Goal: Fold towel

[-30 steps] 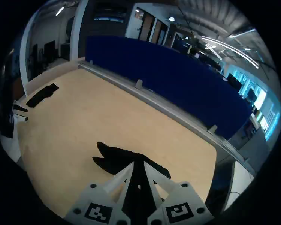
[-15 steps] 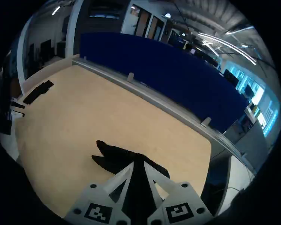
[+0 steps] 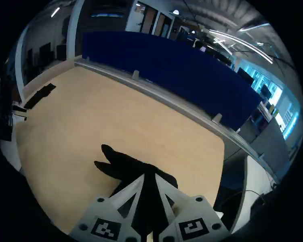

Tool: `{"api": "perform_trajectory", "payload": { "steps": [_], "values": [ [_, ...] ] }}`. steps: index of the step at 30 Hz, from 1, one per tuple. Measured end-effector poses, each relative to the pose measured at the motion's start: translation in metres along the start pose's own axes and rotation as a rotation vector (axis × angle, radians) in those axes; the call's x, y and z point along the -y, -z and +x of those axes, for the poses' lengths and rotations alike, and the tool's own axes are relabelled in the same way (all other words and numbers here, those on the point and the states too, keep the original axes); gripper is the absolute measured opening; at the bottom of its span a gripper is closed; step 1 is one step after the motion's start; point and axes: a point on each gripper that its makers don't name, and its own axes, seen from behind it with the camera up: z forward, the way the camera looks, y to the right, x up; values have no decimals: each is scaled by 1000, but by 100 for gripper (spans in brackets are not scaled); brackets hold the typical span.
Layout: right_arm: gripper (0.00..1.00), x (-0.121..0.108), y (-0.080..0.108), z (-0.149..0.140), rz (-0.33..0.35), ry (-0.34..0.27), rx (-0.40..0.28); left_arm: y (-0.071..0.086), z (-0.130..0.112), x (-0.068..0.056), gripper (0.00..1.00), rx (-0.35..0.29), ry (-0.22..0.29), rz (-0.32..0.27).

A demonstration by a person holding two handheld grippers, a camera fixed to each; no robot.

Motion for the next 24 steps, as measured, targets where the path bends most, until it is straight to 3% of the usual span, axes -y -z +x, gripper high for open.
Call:
{"api": "perform_trajectory", "payload": {
  "steps": [12,24],
  "values": [
    [3,-6,15,-68,-34,-51,82,-1,-5,-10,93,7,-23,-17],
    [3,0,19,-141,-68,-133,174,3,-9,-7,93,8,-25,-12]
  ]
}}
